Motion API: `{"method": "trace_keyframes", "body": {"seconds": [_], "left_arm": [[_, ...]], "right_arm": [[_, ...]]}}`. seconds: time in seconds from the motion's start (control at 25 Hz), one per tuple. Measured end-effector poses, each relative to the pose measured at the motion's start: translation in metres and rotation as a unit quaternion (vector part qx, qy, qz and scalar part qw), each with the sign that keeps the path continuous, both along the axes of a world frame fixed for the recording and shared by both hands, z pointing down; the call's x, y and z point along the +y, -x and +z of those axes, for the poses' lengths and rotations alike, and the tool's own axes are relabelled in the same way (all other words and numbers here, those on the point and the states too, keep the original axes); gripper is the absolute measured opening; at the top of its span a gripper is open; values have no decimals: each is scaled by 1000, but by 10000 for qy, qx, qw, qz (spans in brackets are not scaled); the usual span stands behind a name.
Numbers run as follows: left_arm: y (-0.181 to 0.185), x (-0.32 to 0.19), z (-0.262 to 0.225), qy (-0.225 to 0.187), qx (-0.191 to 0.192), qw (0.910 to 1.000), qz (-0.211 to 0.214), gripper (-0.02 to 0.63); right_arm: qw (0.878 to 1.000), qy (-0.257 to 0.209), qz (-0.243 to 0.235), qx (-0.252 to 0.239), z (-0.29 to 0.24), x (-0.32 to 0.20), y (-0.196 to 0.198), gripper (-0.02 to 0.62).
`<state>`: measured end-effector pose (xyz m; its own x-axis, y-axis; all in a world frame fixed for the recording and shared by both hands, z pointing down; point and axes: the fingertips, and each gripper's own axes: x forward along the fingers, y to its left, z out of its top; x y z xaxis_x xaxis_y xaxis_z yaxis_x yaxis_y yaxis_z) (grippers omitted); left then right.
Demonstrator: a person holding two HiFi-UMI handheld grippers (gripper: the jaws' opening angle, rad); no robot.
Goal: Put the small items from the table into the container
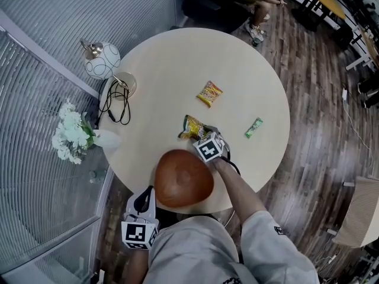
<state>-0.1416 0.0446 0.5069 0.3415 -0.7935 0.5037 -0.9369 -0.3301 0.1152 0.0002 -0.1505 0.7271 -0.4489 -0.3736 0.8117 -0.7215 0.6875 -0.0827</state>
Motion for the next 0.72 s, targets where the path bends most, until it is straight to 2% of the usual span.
{"method": "trace_keyframes", "body": {"seconds": [0.2,0.36,0.56,0.72], "left_arm": [[2,5,-4,-28,-34,10000,-41,-12],[5,6,-6,-59,-42,10000,-57,-12],[4,4,-5,-93,1,10000,-15,-12],[-1,2,-6,-136,58,9999,50,-12]], "right_arm": [[9999,46,-10,143,-1,5,-4,190],[9998,-111,24,154,-10,3,-5,136],[9991,-420,96,54,-37,-1,-14,126],[9957,-908,62,-191,-90,2,-19,126]]}}
